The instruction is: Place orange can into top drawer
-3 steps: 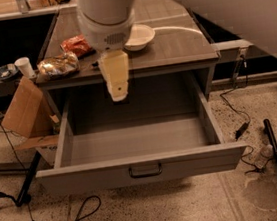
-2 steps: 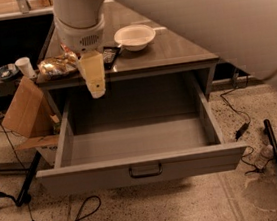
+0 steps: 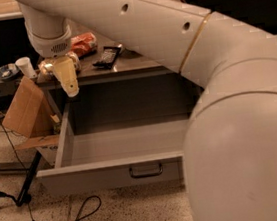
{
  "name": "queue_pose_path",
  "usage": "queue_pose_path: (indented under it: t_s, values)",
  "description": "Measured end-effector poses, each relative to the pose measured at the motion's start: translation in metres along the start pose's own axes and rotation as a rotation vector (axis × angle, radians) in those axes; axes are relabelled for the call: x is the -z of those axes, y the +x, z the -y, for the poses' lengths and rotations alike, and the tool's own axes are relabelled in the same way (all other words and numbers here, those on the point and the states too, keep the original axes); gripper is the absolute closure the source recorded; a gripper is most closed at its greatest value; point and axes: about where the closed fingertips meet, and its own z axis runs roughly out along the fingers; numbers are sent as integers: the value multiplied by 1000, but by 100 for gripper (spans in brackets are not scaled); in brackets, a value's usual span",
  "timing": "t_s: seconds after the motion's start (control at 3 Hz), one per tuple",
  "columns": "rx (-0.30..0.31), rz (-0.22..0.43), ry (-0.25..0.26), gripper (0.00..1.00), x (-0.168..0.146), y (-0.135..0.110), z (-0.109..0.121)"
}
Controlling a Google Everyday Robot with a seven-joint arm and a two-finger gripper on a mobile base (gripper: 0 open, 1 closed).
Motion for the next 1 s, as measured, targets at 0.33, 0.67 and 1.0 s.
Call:
queue_pose_path:
  t_s: [0.33, 0.67, 1.0]
  values:
    - [10, -28, -3, 0, -30, 4, 22]
    - [12, -82, -12, 0, -50, 18, 41]
    - [16, -119, -22, 0, -65, 29, 54]
